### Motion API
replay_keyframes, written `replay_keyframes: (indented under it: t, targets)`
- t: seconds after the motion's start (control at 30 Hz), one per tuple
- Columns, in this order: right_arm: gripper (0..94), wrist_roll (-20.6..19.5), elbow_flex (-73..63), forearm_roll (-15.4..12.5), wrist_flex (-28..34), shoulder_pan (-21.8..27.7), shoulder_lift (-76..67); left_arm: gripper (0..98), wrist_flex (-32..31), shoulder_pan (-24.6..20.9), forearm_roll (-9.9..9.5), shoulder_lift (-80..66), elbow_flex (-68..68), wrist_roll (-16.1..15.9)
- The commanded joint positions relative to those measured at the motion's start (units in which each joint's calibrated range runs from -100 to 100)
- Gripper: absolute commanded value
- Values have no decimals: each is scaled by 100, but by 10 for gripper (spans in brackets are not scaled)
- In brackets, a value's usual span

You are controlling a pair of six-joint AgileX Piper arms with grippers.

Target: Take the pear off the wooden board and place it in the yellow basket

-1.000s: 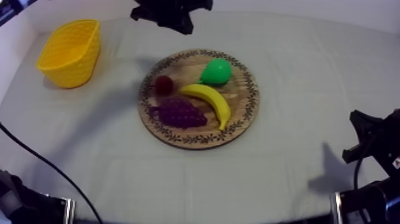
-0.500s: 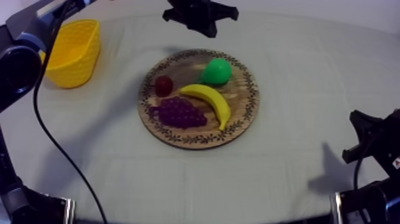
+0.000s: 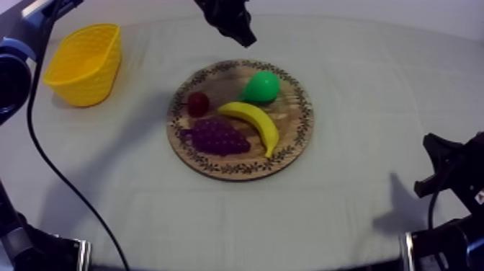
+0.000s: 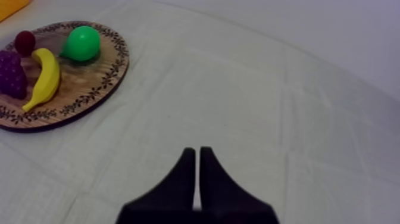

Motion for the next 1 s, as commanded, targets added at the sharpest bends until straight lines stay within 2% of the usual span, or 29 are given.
replay_keyframes:
  t: [0.0,0.17,0.43,0.67,0.97]
  targets:
    - [4,2,0,-1,1,-3,-4,56,111,-11,-10,-1,-4,-828]
    - [4,2,0,-1,1,-3,-4,77,329,-40,22,-25,-102,-925]
    - [4,2,0,-1,1,-3,-4,284,344,-35,39,16,-121,-1001]
    - [4,2,0,-1,1,-3,-4,457,343,-26,1,78,-131,-844]
    - [4,2,0,-1,1,-3,-4,631,343,19,-39,208,-159,-571]
